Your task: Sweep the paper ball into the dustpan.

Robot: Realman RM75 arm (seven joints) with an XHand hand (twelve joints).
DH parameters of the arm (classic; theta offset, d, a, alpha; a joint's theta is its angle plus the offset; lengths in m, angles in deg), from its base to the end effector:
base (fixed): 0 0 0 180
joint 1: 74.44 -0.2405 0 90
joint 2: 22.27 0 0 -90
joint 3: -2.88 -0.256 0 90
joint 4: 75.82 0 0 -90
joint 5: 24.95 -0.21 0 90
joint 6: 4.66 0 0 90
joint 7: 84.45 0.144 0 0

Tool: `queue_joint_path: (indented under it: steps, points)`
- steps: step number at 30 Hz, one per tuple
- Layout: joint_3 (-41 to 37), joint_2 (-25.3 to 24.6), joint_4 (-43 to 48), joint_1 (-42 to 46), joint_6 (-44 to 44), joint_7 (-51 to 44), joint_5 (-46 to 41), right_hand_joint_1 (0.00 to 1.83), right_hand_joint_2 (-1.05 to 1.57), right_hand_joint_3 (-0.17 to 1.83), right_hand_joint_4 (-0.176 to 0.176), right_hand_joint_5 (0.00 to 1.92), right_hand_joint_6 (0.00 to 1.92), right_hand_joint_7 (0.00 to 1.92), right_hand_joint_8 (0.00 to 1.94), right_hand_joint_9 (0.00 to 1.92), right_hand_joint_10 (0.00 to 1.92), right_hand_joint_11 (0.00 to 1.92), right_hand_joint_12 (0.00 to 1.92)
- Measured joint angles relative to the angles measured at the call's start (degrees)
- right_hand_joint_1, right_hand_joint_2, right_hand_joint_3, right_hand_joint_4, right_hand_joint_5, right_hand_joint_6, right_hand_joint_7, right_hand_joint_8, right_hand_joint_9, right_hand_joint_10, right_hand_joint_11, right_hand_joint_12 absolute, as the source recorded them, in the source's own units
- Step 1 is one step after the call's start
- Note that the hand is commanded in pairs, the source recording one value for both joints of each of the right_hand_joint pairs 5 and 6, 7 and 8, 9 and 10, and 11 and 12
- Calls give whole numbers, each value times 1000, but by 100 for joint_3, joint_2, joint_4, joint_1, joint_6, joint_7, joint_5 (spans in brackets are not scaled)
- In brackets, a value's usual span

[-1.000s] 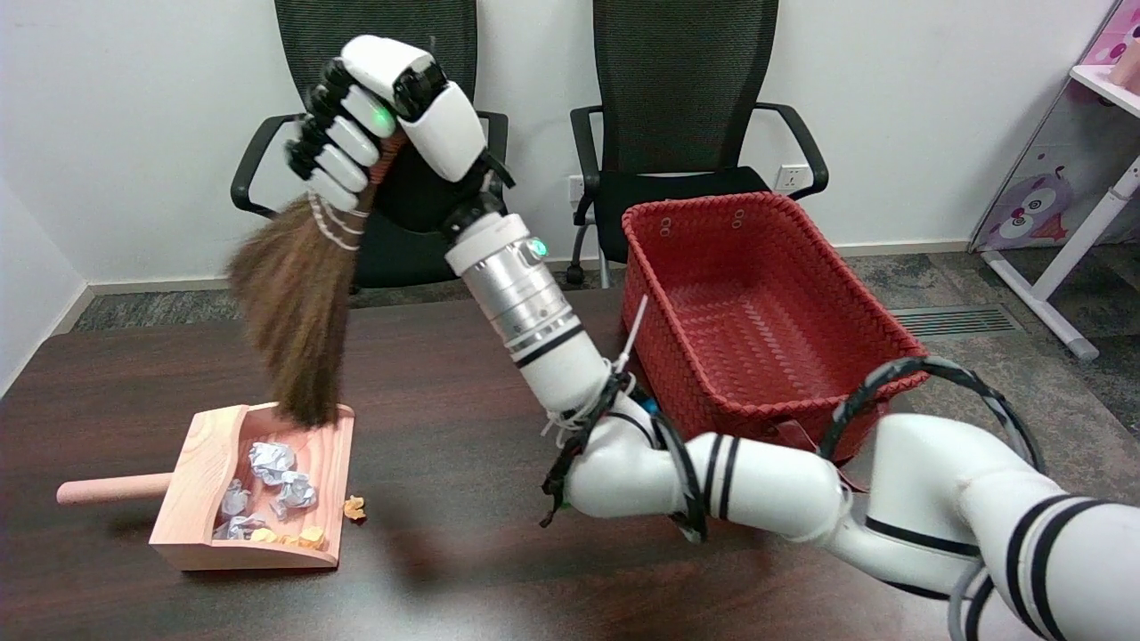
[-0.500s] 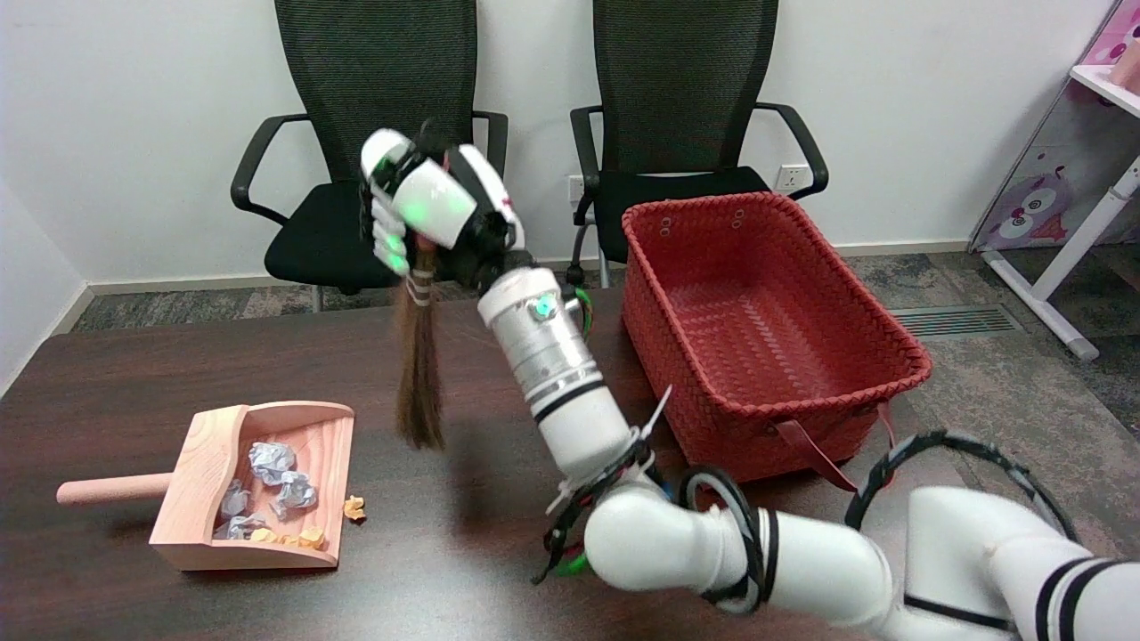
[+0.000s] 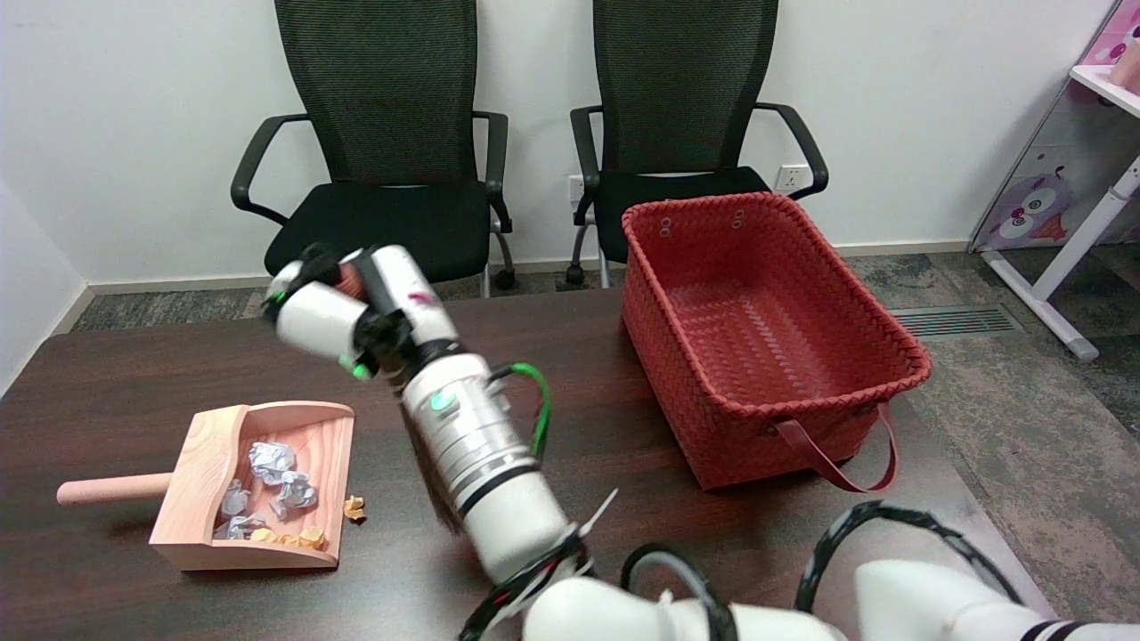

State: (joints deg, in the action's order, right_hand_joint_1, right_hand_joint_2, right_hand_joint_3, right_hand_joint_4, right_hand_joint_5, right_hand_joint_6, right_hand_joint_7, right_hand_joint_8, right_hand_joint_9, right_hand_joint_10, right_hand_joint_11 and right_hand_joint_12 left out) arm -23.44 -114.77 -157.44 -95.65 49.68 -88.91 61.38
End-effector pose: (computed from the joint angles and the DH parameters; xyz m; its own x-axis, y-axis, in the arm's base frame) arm -0.1924 -0.3247 0.0194 0.1697 -0.1182 0.9784 -0.9575 -0.2548 0.1353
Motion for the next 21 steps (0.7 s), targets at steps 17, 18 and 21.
queue_joint_path:
  steps: [17, 18, 21]
  points:
    - [485, -1416, 1943, -108, -153, -1900, 566, 756, 1333, 1833, 3, 1920, 1920, 1920, 1920, 1920, 1920, 1920, 1920]
    - [513, -1469, 2058, -130, -164, -1858, 625, 751, 1326, 1833, 3, 1920, 1920, 1920, 1920, 1920, 1920, 1920, 1920]
    - [594, -1619, 2400, -200, -188, -1597, 820, 737, 1299, 1833, 2, 1920, 1920, 1920, 1920, 1920, 1920, 1920, 1920]
